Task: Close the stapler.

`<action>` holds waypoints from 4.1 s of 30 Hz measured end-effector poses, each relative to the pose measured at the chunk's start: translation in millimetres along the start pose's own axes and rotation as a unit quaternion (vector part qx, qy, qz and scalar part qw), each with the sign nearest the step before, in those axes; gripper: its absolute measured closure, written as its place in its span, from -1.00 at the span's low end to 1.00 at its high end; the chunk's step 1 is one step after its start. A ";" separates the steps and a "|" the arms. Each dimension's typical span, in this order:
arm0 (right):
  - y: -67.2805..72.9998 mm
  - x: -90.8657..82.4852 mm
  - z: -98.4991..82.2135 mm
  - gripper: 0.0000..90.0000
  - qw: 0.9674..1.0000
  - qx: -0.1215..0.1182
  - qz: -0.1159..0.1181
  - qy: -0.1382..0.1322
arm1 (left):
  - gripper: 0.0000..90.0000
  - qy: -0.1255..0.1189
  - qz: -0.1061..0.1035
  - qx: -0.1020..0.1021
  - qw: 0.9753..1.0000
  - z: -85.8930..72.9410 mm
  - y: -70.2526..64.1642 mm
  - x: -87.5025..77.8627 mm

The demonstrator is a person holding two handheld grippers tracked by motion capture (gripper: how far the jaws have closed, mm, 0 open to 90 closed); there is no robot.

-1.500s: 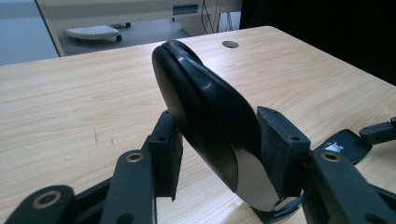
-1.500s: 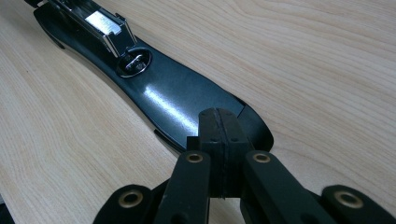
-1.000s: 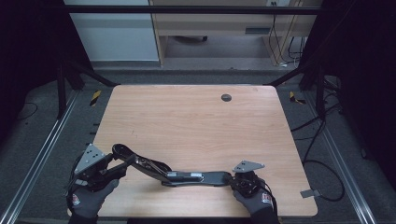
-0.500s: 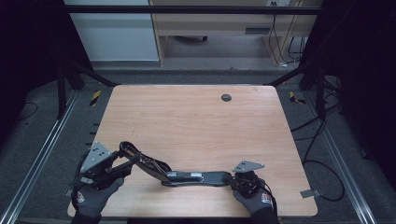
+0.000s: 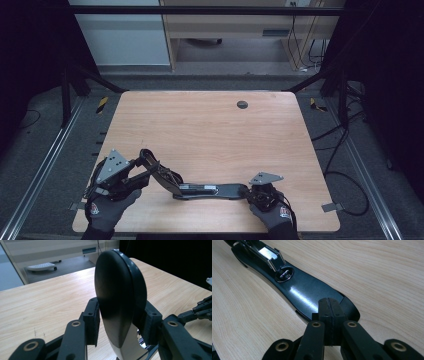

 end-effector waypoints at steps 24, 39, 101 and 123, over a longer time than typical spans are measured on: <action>0.3 -0.3 0.2 1.00 1.000 0.000 0.001 0.002 | 0.26 0.003 0.002 0.033 0.999 6.8 -15.6 9.5; 0.4 -0.1 0.3 1.00 1.000 0.000 0.000 0.001 | 0.26 0.004 0.002 0.054 0.999 10.1 -27.6 16.9; 0.9 0.1 0.7 1.00 1.000 -0.003 -0.002 0.002 | 0.22 0.016 0.008 0.146 0.989 12.1 -81.7 55.9; 0.2 0.3 0.4 1.00 1.000 -0.006 -0.001 0.000 | 0.19 0.022 0.003 0.165 0.986 9.8 -93.0 67.3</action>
Point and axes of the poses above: each handheld gripper's, and its own axes: x roughly forward along the jaws, z roughly out of its top, y roughly to its left, the point moved 3 cm from there along x, roughly forward along the jaws, and after that the axes turned 8 degrees about -x, right-handed, at the moved point
